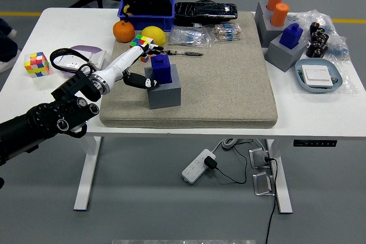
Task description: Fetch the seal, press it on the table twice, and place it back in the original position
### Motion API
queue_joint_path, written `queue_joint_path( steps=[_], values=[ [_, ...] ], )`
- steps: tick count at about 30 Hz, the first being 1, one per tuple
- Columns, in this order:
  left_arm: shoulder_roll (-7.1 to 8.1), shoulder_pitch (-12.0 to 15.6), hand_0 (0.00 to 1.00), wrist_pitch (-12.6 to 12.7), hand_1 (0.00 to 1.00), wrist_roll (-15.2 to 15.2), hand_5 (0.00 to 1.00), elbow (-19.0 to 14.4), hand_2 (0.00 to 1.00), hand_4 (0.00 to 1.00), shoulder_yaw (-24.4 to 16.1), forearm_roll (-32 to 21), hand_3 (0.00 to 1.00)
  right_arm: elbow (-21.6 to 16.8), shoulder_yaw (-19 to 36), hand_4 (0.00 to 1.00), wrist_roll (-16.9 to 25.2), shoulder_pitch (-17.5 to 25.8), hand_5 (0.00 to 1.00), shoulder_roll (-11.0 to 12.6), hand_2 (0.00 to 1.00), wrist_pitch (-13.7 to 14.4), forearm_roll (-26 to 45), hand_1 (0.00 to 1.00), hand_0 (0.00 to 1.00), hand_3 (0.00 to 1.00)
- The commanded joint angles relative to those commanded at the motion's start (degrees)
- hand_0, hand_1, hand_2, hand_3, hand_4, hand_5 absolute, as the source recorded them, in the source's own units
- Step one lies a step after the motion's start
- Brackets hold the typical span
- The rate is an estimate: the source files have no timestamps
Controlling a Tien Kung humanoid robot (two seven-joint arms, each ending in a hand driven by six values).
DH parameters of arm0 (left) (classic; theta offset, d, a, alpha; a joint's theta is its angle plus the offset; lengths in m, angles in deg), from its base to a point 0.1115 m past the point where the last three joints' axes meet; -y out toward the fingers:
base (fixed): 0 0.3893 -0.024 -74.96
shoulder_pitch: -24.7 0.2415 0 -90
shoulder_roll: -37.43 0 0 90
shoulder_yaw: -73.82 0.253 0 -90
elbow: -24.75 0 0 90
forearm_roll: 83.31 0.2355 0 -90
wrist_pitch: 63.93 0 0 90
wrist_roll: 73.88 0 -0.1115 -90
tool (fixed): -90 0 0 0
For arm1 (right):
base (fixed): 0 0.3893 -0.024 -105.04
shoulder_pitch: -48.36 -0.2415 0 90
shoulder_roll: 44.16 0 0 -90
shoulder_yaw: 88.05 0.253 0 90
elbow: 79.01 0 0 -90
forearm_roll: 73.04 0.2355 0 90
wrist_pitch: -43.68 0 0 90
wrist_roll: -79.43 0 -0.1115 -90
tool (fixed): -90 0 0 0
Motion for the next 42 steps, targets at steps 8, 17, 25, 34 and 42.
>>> queue_joint_path(
  steps=[8, 17, 25, 34, 42],
  values=[
    [1.95, -0.2, 0.993, -5.7, 0.998, -0.3, 0.340, -0.4, 0.998, 0.998, -3.1, -4.1, 0.998, 0.0, 0.3, 0.748, 0.0, 0.3, 0.516, -0.1, 0.696, 0.0, -0.2, 0.730, 0.834, 0.717],
    [6.52, 0.1, 0.998, -9.0, 0.998, -3.2, 0.597, -0.7, 0.998, 0.998, -6.8, -9.3, 0.998, 0.0, 0.8, 0.748, 0.0, 0.4, 0.516, -0.3, 0.696, 0.0, -0.3, 0.731, 0.834, 0.716],
    [9.85, 0.7, 0.948, -4.4, 0.995, -2.3, 0.434, 4.5, 0.997, 0.998, -6.8, -8.0, 0.998, 0.0, 1.3, 0.748, 0.1, 0.6, 0.516, -0.3, 0.696, 0.1, -0.4, 0.731, 0.834, 0.716],
    [11.31, 1.1, 0.917, -4.7, 0.941, 1.1, 0.269, 13.0, 0.934, 0.906, -4.5, -8.1, 0.941, 0.0, 1.7, 0.748, 0.2, 0.6, 0.516, -0.5, 0.697, 0.1, -0.4, 0.731, 0.834, 0.716],
    [12.54, 1.4, 0.911, -4.7, 0.937, 1.7, 0.287, 14.4, 0.935, 0.886, -5.7, -8.1, 0.942, 0.1, 2.2, 0.748, 0.1, 0.5, 0.516, -0.5, 0.696, 0.1, -0.6, 0.731, 0.834, 0.717]
  ],
)
